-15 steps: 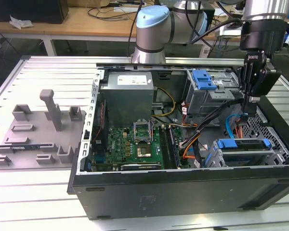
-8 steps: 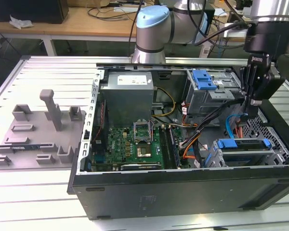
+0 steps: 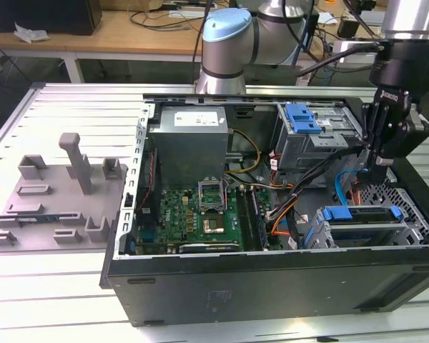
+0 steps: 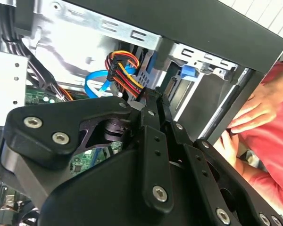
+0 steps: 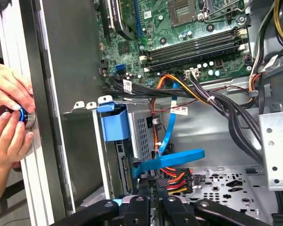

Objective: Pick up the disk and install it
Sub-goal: 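Insert the first disk wire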

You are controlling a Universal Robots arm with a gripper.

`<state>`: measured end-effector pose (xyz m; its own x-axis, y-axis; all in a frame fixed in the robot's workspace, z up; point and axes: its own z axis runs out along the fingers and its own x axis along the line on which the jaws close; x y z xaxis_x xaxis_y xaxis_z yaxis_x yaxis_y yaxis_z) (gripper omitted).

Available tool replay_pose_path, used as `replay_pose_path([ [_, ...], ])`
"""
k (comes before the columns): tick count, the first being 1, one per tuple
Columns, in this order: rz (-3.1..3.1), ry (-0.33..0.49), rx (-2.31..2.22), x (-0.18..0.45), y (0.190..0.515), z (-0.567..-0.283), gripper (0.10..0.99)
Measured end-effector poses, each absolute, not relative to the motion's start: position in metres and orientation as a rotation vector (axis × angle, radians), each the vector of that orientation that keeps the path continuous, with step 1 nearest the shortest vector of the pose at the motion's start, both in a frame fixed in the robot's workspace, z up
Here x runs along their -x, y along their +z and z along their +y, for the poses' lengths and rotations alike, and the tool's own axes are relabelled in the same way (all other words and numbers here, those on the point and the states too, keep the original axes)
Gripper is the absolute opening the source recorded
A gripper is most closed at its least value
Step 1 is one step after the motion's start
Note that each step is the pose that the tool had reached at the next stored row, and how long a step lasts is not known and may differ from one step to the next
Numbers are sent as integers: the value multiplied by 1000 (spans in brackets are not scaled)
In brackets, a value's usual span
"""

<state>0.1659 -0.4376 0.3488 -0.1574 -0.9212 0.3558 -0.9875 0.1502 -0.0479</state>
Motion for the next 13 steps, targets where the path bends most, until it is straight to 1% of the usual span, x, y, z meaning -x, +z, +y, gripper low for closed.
replay_pose_path([
  [6,-2203,351,-1896,-164,353,-451,169],
  [13,-2164,343,-1969,-160,353,-455,169],
])
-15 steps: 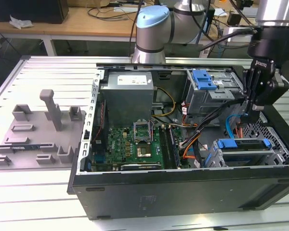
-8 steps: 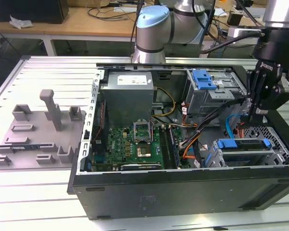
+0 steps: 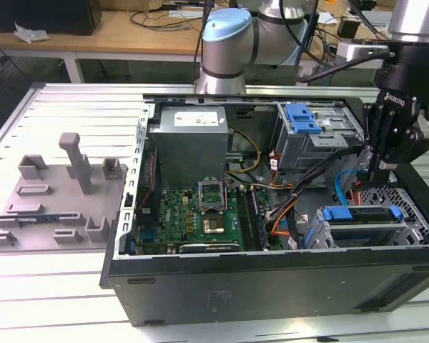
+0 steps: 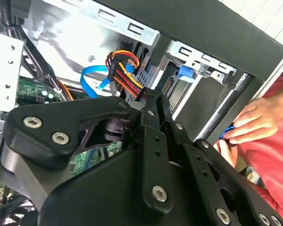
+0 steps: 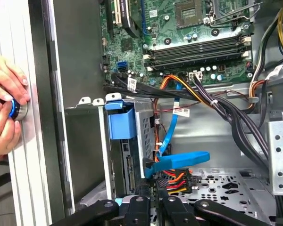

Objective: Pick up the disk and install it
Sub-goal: 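Insert the first disk wire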

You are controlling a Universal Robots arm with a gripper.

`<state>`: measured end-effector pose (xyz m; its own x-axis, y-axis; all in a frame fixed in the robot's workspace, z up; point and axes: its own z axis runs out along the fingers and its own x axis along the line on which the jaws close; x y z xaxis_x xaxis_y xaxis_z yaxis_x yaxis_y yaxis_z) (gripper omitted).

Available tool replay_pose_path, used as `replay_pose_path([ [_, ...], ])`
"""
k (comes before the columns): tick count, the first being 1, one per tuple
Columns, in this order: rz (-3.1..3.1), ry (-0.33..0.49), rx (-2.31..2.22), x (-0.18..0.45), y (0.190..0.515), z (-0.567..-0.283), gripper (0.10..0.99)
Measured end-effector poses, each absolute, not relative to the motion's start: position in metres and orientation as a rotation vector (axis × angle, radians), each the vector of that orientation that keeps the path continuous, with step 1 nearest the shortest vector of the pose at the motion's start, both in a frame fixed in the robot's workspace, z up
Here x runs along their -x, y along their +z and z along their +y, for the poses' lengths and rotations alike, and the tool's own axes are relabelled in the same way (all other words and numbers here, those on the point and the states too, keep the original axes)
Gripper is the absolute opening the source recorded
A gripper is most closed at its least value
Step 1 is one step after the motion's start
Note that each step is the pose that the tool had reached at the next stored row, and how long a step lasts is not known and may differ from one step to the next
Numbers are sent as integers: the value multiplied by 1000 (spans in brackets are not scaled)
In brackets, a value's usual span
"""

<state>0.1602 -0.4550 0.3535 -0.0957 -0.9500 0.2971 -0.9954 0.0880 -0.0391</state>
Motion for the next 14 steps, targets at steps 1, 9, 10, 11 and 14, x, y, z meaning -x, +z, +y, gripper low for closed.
replay_pose_path([
  [1,-2167,337,-1972,-160,353,-457,169],
  [9,-2137,260,-2114,-158,354,-474,169],
  [10,-2136,260,-2114,-158,354,-474,169],
  [11,-2136,259,-2113,-158,354,-474,169],
  [14,-2135,257,-2113,-158,354,-475,169],
])
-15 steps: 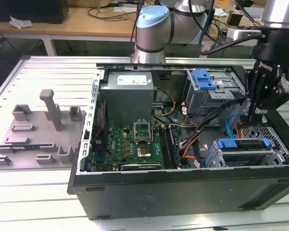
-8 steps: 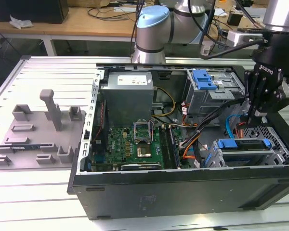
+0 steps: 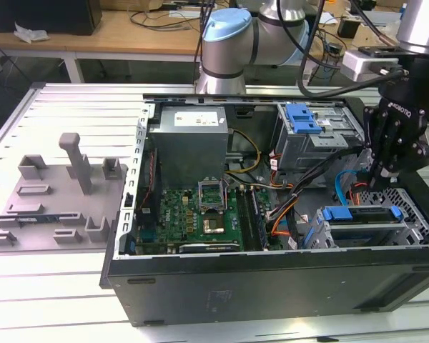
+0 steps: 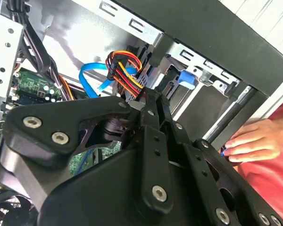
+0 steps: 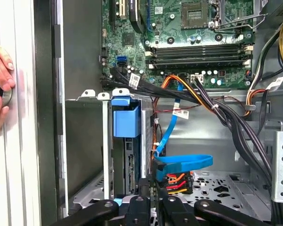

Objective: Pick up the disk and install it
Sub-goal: 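Insert the first disk wire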

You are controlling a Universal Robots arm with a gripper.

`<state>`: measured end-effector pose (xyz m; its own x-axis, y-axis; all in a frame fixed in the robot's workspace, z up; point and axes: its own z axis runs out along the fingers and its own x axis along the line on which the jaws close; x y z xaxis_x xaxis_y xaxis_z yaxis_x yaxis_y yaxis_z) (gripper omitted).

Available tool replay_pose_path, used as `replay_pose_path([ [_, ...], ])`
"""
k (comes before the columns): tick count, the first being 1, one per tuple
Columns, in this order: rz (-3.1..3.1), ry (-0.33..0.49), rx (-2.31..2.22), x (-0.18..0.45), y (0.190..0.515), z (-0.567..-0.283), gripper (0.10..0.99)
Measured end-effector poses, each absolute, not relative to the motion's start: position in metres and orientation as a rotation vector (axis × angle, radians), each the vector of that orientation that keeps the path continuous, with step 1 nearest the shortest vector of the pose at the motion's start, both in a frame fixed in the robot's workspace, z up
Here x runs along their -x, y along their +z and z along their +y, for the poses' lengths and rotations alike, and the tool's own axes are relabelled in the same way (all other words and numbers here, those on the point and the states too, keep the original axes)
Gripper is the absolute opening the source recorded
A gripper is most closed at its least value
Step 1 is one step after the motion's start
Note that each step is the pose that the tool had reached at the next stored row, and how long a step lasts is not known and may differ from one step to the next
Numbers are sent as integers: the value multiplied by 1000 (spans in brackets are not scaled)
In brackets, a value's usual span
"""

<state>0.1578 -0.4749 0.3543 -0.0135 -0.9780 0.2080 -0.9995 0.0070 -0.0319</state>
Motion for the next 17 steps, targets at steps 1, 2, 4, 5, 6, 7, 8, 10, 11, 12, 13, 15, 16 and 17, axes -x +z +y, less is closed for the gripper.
replay_pose_path([
  [1,-2139,251,-2116,-158,355,-477,169],
  [2,-2141,247,-2118,-158,355,-478,169],
  [4,-2149,235,-2124,-158,357,-482,169],
  [5,-2153,231,-2123,-159,357,-482,169],
  [6,-2156,229,-2122,-159,357,-483,169],
  [7,-2162,224,-2120,-159,357,-483,169],
  [8,-2165,222,-2119,-160,357,-484,169],
  [10,-2162,211,-2114,-165,357,-485,169],
  [11,-2155,199,-2111,-167,357,-487,169],
  [12,-2163,185,-2118,-168,358,-490,169],
  [13,-2172,167,-2126,-167,357,-493,169],
  [15,-2195,122,-2149,-167,357,-498,169],
  [16,-2209,94,-2162,-168,358,-501,169],
  [17,-2215,82,-2168,-168,357,-504,169],
])
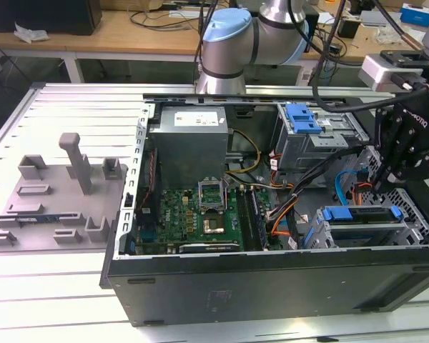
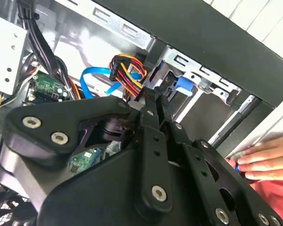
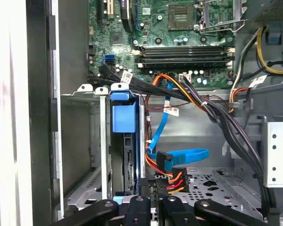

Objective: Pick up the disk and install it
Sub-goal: 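Insert the first disk wire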

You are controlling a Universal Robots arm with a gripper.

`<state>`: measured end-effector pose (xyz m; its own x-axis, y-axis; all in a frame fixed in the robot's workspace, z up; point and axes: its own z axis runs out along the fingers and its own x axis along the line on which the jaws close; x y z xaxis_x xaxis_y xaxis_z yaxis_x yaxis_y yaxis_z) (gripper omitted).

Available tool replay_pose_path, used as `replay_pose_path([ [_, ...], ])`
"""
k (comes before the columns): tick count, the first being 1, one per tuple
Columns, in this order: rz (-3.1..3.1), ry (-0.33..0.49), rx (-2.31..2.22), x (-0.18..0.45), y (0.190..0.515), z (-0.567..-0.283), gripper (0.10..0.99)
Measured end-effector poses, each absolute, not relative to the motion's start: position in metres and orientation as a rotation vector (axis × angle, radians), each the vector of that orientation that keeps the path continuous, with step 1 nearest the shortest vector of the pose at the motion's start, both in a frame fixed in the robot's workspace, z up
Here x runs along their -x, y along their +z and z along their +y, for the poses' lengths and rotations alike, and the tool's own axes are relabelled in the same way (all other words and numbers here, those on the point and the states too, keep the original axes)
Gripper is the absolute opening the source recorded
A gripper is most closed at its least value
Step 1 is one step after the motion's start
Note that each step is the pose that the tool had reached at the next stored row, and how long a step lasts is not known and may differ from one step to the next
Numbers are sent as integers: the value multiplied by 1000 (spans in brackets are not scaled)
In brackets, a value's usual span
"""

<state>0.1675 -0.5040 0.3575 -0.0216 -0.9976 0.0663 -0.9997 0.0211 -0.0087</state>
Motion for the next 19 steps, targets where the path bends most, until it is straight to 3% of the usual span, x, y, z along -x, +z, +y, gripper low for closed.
replay_pose_path([
  [19,-2231,114,-2108,-167,357,-499,169],
])
